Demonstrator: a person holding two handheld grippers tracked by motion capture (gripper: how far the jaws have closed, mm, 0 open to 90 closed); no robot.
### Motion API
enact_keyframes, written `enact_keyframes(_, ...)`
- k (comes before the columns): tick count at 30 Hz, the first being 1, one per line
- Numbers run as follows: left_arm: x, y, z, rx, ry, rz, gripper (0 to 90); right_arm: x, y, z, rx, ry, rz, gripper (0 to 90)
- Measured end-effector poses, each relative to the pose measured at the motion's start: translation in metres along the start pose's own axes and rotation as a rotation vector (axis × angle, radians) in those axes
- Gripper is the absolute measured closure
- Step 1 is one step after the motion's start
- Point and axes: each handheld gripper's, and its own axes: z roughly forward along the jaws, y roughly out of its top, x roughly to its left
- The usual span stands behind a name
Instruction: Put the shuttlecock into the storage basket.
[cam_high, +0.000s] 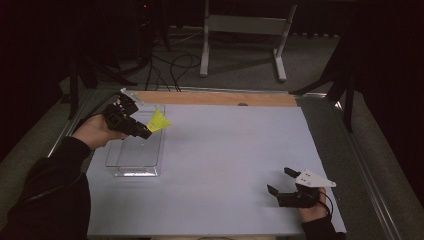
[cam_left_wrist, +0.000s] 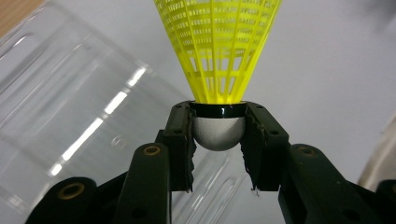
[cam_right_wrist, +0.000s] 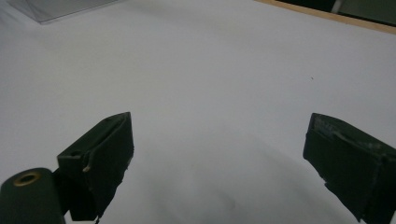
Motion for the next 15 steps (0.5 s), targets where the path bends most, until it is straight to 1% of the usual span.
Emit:
enact_keyframes(2, 0.003, -0.007, -0.004, -0.001, 0.008, -0.010, 66.1, 0.000, 0.000, 0.000, 0.002, -0.001, 0.002, 8.8)
enact_keyframes(3, 0.003, -0.007, -0.004, -0.001, 0.008, -0.010, 66.0, 0.000, 0.000, 0.001, 0.003, 0.000, 0.001, 8.8)
enact_keyframes(4, 0.005, -0.010, -0.005, 0.003, 0.010, -0.018, 66.0, 0.000, 0.000, 0.001, 0.003, 0.000, 0.001, 8.8)
enact_keyframes(5, 0.007, -0.016, -0.010, -0.004, 0.022, -0.030, 66.1, 0.000, 0.000, 0.001, 0.004, 0.001, -0.005, 8.8)
enact_keyframes(6, 0.007, -0.016, -0.010, -0.004, 0.022, -0.030, 66.0, 0.001, 0.000, 0.001, 0.005, 0.000, -0.006, 8.8)
enact_keyframes(8, 0.010, -0.022, -0.014, -0.006, 0.037, -0.045, 66.1, 0.001, 0.000, 0.001, 0.005, 0.000, -0.007, 8.8)
enact_keyframes(9, 0.013, -0.029, -0.018, -0.009, 0.039, -0.064, 66.0, 0.001, 0.001, 0.001, 0.008, -0.003, -0.010, 8.8)
enact_keyframes(10, 0.014, -0.032, -0.020, -0.015, 0.045, -0.074, 66.0, 0.001, 0.001, 0.001, 0.008, -0.003, -0.009, 8.8)
enact_keyframes(11, 0.014, -0.032, -0.020, -0.015, 0.045, -0.074, 66.0, 0.001, 0.001, 0.001, 0.008, -0.002, -0.008, 8.8)
enact_keyframes(12, 0.016, -0.038, -0.022, -0.004, 0.057, -0.084, 66.0, 0.001, 0.000, 0.001, 0.009, -0.003, -0.010, 8.8)
enact_keyframes(13, 0.016, -0.038, -0.022, -0.004, 0.057, -0.084, 66.0, 0.001, 0.000, 0.001, 0.009, -0.003, -0.010, 8.8)
enact_keyframes(14, 0.018, -0.043, -0.023, -0.013, 0.052, -0.103, 66.1, 0.001, 0.000, 0.002, 0.011, -0.001, -0.008, 8.8)
enact_keyframes(15, 0.018, -0.043, -0.023, -0.013, 0.052, -0.103, 66.1, 0.001, 0.000, 0.002, 0.011, 0.001, -0.009, 8.8)
